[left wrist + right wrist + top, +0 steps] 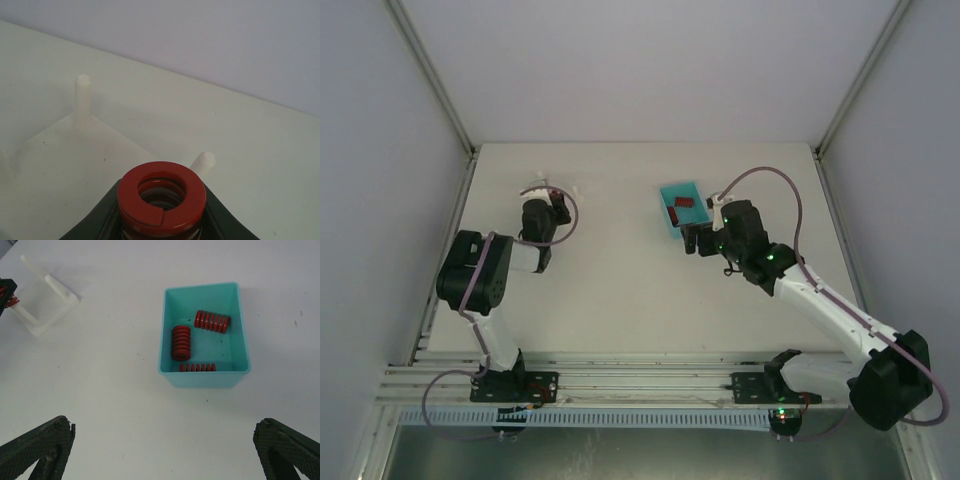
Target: Install the large spring
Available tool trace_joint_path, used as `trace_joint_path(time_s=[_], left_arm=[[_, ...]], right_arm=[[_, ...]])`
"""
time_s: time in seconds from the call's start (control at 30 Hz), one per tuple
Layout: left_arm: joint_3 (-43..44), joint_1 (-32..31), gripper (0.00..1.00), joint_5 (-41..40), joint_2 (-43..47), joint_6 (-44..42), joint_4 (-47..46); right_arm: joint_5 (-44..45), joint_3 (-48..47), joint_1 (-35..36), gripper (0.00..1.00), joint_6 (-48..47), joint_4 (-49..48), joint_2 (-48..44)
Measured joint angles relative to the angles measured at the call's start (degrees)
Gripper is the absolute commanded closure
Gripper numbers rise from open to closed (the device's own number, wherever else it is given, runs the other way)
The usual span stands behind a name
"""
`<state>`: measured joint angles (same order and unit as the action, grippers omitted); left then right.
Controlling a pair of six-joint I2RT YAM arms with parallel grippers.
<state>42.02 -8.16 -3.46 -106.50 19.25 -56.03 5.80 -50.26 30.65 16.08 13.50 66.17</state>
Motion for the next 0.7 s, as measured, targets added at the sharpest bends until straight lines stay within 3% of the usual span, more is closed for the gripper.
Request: trace_joint_path(time_s=[0.33, 0.7], left_arm=[[3.69, -3.30, 0.62, -6.56, 0.33, -1.77, 9.60], [3.76, -3.91, 0.49, -9.66, 0.33, -2.51, 10.51]], right_arm=[[-0.59, 0.83, -0.79, 0.01, 0.28, -0.15, -2.89], [-0.83, 0.94, -1.66, 0.01, 0.44, -0.13, -3.63]])
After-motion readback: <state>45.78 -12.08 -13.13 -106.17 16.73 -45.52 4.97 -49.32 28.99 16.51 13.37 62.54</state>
